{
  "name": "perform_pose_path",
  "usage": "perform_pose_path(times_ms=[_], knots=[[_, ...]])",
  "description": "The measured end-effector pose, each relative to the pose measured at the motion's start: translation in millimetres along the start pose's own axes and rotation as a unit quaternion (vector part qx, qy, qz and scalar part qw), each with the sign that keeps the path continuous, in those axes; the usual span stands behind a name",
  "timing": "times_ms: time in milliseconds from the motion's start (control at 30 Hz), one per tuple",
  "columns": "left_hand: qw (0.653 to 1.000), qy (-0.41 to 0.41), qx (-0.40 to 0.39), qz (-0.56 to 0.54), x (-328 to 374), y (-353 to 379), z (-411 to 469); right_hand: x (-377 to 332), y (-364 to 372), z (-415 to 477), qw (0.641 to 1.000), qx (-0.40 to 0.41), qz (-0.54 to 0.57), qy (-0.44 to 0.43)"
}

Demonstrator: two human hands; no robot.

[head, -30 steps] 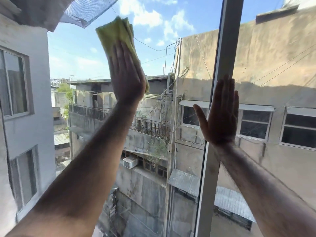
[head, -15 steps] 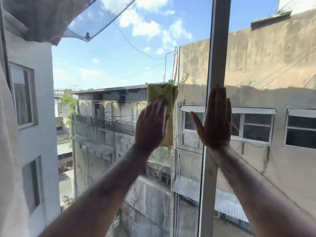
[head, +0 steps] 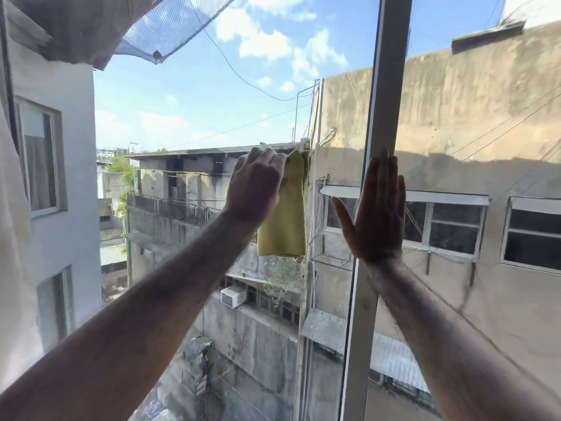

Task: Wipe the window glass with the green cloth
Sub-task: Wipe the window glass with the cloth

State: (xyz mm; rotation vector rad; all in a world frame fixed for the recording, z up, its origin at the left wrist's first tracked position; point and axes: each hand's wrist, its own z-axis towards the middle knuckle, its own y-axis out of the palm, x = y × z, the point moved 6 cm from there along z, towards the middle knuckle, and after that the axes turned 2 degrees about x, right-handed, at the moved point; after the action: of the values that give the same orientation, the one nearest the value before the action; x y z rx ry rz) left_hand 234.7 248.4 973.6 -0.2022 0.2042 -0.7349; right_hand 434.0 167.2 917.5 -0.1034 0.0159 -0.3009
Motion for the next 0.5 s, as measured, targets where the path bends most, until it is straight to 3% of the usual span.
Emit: perform_pose_path(times_ms=[167, 367, 500], knots=[[1.0, -0.008, -0.013, 0.016, 6, -11, 1, 0, -4, 0, 1.0, -0.009, 0.003, 0.001], [0.996, -0.071, -0.036, -0.045, -9, -26, -2, -4, -16, 0, 0.998, -0.042, 0.041, 0.01], [0.975, -0.145, -0.038, -0.164, -26, -39, -4, -38, -37, 0, 0.986, -0.034, 0.101, -0.127]])
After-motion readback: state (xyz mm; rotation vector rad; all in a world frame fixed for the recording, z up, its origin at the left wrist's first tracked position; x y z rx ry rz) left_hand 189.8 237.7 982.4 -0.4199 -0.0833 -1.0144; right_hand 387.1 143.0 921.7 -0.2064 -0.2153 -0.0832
